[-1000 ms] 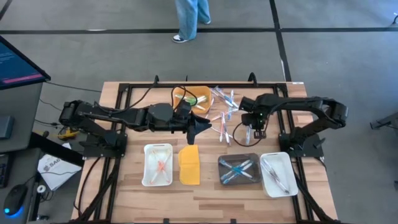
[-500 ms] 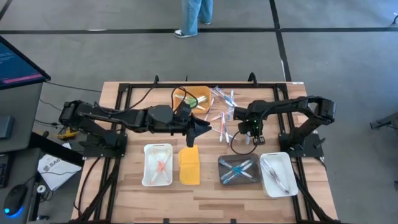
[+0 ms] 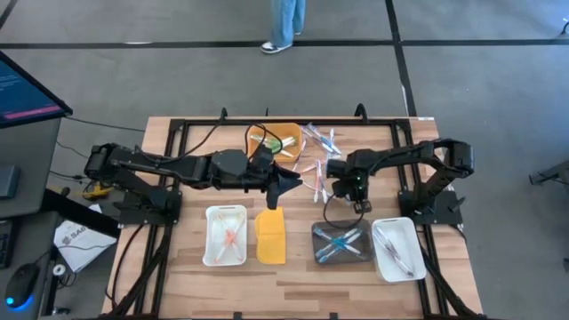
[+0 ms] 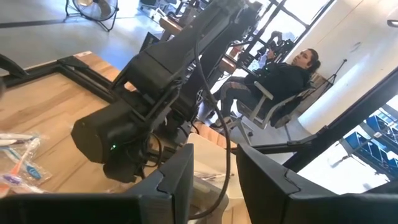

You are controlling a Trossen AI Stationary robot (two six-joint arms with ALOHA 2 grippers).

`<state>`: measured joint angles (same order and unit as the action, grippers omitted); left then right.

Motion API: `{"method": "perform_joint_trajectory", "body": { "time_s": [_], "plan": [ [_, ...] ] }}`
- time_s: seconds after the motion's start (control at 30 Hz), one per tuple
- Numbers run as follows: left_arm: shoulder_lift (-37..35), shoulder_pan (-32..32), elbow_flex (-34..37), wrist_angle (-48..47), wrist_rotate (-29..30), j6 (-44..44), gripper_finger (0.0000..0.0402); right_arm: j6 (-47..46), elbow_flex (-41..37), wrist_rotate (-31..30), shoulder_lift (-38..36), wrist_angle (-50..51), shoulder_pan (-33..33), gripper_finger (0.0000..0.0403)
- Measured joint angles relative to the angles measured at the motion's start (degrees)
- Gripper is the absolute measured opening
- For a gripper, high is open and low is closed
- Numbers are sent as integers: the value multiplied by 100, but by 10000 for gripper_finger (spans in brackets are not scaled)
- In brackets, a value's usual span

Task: Pick & Place Toothbrushes
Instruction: Put the blue toothbrush into the black bin

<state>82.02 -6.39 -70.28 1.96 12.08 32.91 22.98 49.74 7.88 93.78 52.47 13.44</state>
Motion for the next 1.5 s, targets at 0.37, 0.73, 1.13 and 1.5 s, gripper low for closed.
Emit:
{"method": "perform_joint_trajectory", "body": {
  "time_s": [0.37,0.73,1.13,1.5],
  "plan": [
    [0,4,0,3,146,1,117,-11,889,42,0,4,352,0],
    [0,4,0,4,159,9,117,824,928,-466,-2,311,1214,50],
    [0,-28,0,7,162,10,117,1959,198,-1233,-37,-300,1129,233],
    [0,-29,0,4,162,4,117,1956,-236,-1246,-37,-496,1138,257]
  ]
}}
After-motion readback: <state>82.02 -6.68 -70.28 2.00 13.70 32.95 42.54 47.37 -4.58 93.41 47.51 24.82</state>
